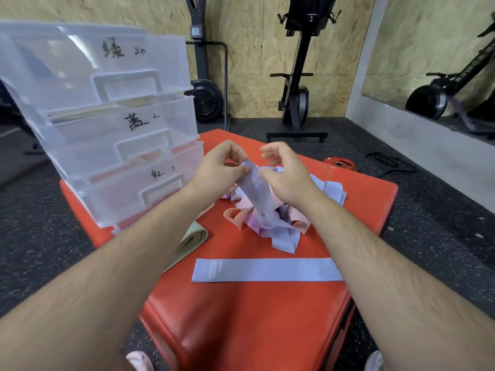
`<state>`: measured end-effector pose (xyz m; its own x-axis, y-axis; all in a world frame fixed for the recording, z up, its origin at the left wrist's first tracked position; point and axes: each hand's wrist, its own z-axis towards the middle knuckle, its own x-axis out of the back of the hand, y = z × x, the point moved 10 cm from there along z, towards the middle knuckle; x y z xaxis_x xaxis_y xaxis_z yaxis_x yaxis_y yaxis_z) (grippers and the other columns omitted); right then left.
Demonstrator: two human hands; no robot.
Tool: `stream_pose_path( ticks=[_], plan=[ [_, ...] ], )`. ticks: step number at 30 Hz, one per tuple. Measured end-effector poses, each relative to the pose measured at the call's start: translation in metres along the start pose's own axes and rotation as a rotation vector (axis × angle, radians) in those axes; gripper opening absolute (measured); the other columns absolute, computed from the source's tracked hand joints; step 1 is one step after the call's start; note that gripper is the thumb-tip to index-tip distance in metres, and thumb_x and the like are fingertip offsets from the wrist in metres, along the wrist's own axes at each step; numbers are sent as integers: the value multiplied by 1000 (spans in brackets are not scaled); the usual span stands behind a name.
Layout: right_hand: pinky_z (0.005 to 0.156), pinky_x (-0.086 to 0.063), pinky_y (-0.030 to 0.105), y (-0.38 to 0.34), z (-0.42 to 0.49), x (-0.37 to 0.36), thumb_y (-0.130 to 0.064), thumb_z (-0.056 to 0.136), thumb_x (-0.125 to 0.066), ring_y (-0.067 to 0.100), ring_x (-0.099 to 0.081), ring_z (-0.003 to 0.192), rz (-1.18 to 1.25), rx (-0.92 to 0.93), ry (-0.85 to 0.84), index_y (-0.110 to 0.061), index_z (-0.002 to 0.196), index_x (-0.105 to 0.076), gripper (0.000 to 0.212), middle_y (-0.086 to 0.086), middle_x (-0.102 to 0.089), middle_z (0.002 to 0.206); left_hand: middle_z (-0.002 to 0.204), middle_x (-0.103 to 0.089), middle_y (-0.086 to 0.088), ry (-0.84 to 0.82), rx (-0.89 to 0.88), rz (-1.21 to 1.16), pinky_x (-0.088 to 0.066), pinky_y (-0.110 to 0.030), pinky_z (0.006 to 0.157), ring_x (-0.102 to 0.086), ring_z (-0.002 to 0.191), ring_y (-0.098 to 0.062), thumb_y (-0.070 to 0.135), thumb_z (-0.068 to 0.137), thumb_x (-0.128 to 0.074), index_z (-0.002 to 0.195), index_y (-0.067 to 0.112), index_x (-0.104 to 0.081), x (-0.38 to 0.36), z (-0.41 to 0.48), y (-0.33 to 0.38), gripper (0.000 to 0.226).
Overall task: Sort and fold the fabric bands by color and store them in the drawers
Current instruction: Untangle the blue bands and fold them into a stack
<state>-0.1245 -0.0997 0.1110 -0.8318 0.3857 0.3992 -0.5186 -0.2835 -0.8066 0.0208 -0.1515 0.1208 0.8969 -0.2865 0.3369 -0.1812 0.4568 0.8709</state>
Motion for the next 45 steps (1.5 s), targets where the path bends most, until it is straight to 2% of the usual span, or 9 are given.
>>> stream_pose_path(
  ticks=[2,6,11,14,20,29,36,40,45],
  plan=[
    [94,-44,23,3,-5,-22,-17,93,-65,10,-56,117,-20,-57,-174,-26,125,-56,34,-4,-62,124,90,-60,-7,-28,-42,-25,-49,-31,59,-59,68,-19,-5,86,-65,99,10,-57,5,-8,7,21],
    [86,-53,51,5,-13,-45,-30,89,-69,29,-69,90,-13,-105,-313,-20,102,-66,17,17,-73,97,85,-57,6,-16,-38,-1,-49,-26,67,-57,72,-13,-4,87,-64,106,13,-59,23,-18,2,26],
    [59,-44,17,6,-26,-47,-36,87,-73,-1,-57,61,-234,-119,-481,-24,88,-64,15,-12,-64,69,86,-58,6,62,10,129,-45,-14,65,-54,72,-9,5,89,-64,104,21,-67,47,-31,-9,21],
    [58,-45,31,22,-41,-37,-43,82,-73,12,-52,62,-439,-173,-568,-18,89,-62,27,-6,-53,70,87,-58,7,106,49,203,-42,-15,61,-53,72,-8,9,91,-63,99,25,-69,58,-35,-15,19],
    [62,-41,30,59,-70,7,-35,81,-78,12,-52,67,-651,-323,-682,-25,77,-59,21,-12,-54,71,79,-57,7,127,191,209,-41,-23,56,-53,66,-11,11,87,-65,91,28,-68,78,-42,-40,17],
    [74,-47,33,84,-101,70,-19,90,-65,12,-55,77,-575,-392,-585,-17,94,-67,5,-7,-63,82,80,-68,-8,32,330,279,-60,-45,79,-66,75,-25,5,77,-74,80,18,-65,73,-72,-70,16],
    [60,-40,24,110,-122,70,-10,87,-65,12,-54,70,-660,-332,-494,-19,99,-62,16,-8,-57,79,80,-65,-3,-154,236,617,-40,-19,53,-58,71,-17,2,78,-67,96,17,-69,26,-103,-90,24],
    [70,-45,30,117,-128,61,-10,86,-65,16,-58,82,-696,-288,-473,-18,102,-64,18,-2,-64,92,85,-62,-6,-211,164,705,-40,-26,70,-61,85,-27,-2,74,-69,95,6,-72,12,-113,-106,22],
    [70,-38,25,120,-136,50,-15,88,-66,16,-58,89,-773,-231,-556,-17,102,-69,15,-7,-61,92,96,-66,-12,-327,106,796,-36,-24,74,-60,96,-31,-2,76,-66,94,0,-73,2,-118,-118,19]
  ],
)
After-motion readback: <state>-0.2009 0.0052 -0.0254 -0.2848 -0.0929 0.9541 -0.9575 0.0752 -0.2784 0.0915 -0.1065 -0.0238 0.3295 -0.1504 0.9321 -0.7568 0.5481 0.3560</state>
